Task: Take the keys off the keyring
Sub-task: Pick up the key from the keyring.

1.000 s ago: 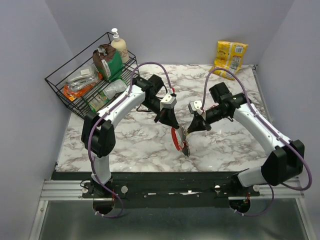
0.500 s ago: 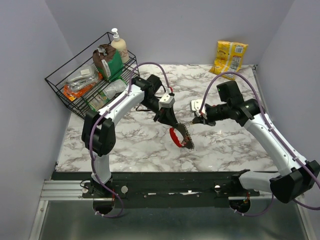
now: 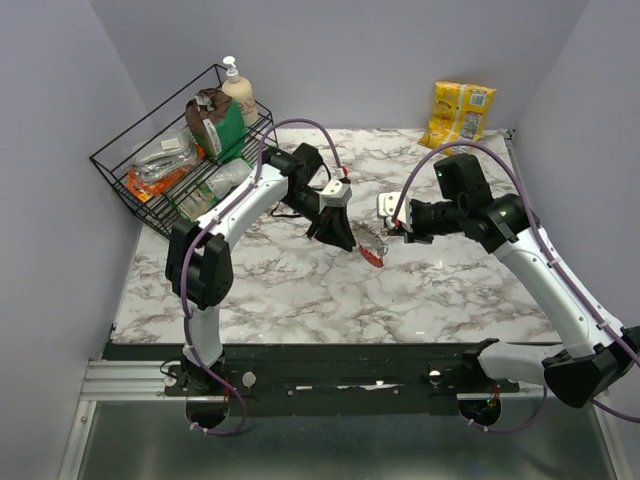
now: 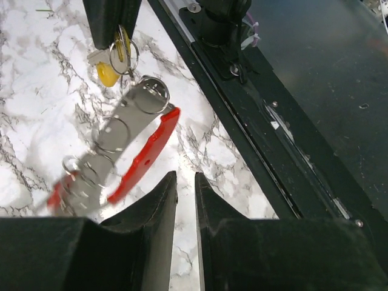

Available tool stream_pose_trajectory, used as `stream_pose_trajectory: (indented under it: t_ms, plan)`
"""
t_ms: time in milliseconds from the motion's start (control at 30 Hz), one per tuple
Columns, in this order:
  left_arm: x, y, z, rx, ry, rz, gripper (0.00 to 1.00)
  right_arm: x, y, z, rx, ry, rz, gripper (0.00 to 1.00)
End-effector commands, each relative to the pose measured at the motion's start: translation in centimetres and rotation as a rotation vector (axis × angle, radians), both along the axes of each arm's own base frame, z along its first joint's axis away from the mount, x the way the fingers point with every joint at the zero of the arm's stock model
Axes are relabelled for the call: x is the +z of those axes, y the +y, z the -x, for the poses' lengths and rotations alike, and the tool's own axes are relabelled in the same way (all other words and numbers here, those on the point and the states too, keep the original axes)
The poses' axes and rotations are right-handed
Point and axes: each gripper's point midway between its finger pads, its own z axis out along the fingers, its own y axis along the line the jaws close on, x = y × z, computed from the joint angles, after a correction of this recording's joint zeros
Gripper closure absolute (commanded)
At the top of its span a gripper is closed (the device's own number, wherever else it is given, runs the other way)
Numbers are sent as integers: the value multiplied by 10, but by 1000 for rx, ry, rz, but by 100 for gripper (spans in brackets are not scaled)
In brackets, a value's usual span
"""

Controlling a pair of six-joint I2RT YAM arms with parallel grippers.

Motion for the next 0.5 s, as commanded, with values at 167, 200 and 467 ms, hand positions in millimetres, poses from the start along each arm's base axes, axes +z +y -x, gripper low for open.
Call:
stream_pose_trajectory:
  t_ms: [167, 200, 467]
  plan:
    - [39, 4, 3, 37, 79, -32, 73, 0, -8, 2, -56, -34, 49, 99]
    - [40, 1, 0, 44, 79, -26, 73, 0, -8, 2, -57, -35, 51, 99]
    - [38, -15, 4, 18, 118, -9, 73, -3, -7, -1, -76, -42, 52, 99]
